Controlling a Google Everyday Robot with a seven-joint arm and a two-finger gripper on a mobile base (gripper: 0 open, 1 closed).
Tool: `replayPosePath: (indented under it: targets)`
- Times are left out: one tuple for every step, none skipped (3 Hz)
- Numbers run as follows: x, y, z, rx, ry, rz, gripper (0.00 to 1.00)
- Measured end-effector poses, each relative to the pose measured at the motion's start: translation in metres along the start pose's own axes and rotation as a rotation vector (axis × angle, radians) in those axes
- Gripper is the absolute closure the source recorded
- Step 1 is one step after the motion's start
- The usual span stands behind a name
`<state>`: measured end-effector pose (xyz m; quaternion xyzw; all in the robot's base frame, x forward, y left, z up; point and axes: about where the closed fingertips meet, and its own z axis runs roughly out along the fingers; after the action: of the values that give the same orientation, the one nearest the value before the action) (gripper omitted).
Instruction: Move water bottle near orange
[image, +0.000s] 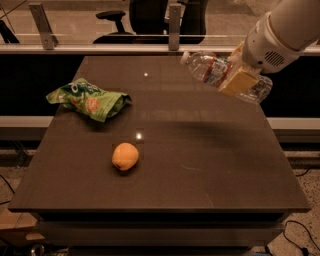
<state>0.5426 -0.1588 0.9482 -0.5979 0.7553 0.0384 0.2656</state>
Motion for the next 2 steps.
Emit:
replayPosePath:
  targets:
    - [0.004, 0.024, 0.007, -0.04, 0.038, 0.049, 1.0]
    - [0.005, 0.044, 0.016, -0.102, 0.08, 0.087, 1.0]
